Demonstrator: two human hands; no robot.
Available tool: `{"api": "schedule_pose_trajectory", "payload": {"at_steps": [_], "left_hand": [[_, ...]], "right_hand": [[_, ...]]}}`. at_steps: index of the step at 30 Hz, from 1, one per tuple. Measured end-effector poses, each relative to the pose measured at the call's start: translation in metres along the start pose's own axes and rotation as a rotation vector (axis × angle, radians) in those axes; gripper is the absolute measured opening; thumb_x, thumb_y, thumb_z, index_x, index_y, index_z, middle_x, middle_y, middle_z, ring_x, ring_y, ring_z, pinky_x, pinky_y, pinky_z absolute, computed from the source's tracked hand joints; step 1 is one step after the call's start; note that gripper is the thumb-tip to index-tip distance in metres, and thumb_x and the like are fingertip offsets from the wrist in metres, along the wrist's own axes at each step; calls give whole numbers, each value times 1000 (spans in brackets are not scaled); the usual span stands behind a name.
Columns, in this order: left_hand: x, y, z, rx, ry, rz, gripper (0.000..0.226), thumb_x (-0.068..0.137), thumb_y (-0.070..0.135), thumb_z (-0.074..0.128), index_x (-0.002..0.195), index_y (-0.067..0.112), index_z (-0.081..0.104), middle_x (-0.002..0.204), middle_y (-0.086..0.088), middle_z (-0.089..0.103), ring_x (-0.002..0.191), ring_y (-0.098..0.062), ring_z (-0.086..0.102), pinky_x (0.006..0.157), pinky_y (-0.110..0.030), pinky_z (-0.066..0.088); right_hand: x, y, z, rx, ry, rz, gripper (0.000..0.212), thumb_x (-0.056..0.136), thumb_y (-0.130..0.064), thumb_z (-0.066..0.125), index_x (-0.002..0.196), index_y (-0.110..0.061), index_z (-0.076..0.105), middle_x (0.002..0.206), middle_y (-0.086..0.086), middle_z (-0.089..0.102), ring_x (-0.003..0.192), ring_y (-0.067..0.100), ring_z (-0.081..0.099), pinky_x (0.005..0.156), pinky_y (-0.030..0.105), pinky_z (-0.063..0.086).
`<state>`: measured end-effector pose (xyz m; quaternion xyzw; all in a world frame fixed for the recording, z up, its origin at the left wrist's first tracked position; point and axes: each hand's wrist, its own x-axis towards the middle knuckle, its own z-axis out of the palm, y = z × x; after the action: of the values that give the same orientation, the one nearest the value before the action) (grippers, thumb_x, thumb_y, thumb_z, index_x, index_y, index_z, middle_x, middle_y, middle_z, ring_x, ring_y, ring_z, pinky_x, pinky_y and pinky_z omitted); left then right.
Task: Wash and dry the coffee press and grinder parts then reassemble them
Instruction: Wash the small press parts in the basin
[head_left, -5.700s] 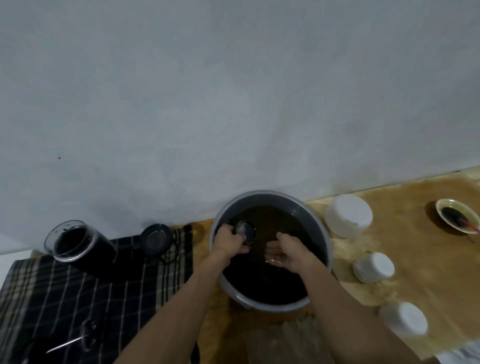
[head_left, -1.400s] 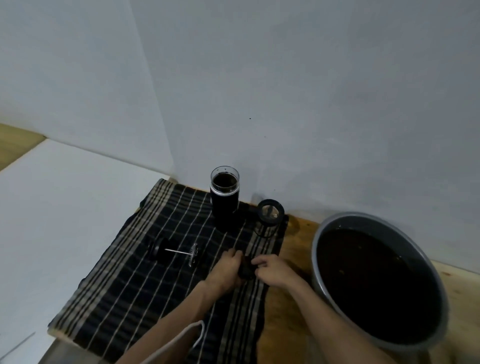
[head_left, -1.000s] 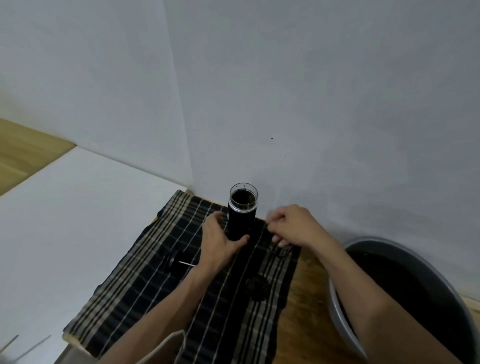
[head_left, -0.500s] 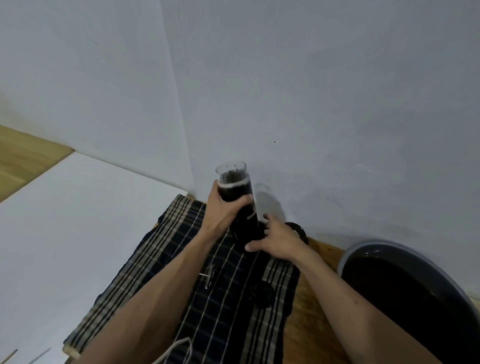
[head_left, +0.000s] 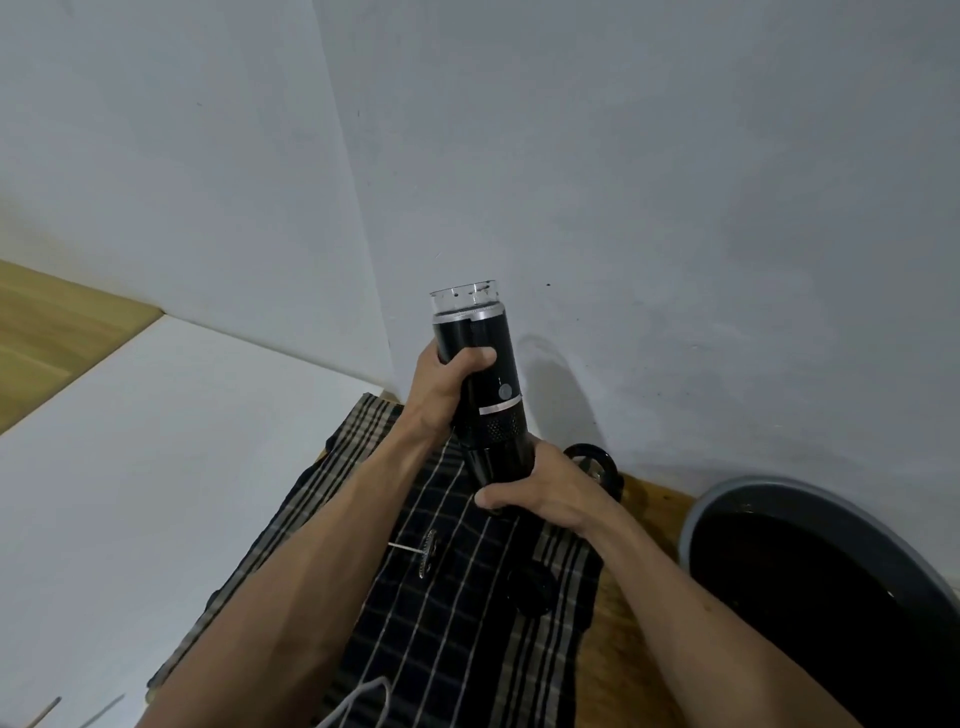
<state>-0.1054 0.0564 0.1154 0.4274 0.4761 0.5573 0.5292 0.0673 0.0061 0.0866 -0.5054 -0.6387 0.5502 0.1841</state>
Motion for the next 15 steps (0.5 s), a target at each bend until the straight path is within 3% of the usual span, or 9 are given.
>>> {"api": "schedule_pose_trajectory", "payload": {"at_steps": [3,8,11,15], "left_hand": [[-3,6,9,78,114,48,59,62,39,78,110,6,66,90,-6,76,83,-24,74,73,-35,58],[11,16,-6,25,237,78,52,73,35,78,115,8,64,98,-5,76,89,-22,74,77,-35,60],[13,9,-16,150,223,64,53,76,23,84,124,17,61,111,-1,74,97,-14,73,77,-25,59],[5,-35,-23,456,190,-44,62,64,23,93,117,20,60,104,6,73,92,-9,70,75,-22,55]], "right_hand": [[5,10,0,-60,72,56,75,60,-43,93,123,-30,54,112,-9,69,101,9,67,90,36,58],[-2,26,1,-64,44,86,88,57,-42,97,133,-32,52,123,-15,63,112,7,62,101,37,54],[-4,26,1,-67,58,28,83,62,-42,96,131,-39,52,129,-15,56,120,6,56,103,33,49],[-6,26,-2,-166,103,0,95,58,-55,93,140,-41,47,132,-13,43,127,13,46,106,38,45]]}}
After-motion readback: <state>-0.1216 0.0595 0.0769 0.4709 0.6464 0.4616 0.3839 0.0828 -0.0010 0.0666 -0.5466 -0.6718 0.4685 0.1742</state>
